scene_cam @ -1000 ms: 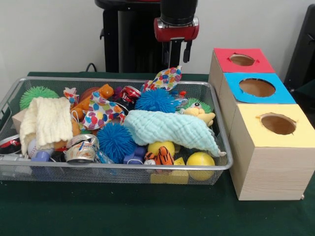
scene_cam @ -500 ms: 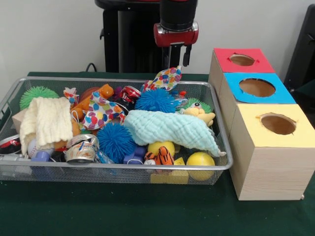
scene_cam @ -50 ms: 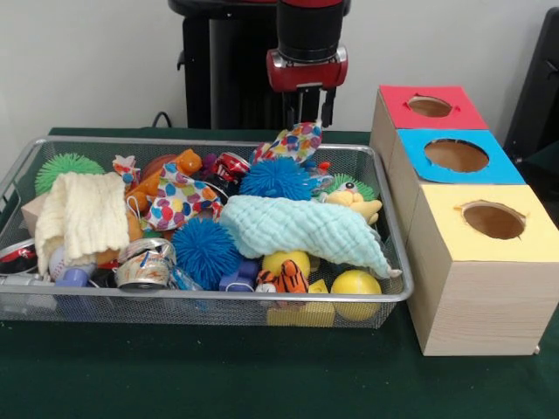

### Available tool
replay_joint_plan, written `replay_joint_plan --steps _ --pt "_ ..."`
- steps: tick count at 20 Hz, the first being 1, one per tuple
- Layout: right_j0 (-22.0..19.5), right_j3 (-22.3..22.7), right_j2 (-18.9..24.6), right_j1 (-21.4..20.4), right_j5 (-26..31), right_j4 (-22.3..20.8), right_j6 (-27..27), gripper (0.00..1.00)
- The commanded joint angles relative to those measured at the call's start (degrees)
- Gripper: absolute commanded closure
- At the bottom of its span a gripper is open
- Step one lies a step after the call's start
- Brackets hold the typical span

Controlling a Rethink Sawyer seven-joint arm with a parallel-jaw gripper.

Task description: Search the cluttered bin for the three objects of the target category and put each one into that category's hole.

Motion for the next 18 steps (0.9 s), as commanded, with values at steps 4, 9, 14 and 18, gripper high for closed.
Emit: replay_joint_plan --steps 4,9,14,18 --pt "-0.61 -8.32 2.63 -0.87 1.98 -1.87 1.72 0.00" --pt "-0.51 -10.02 1.46 1.54 -1.17 -3.28 2.43 0.00" --pt "-1.43 -11.98 1.99 3.28 -1.00 -4.03 1.37 0.00" --pt "-1.88 -12.86 1.82 4.77 -1.87 -5.07 1.28 0.00"
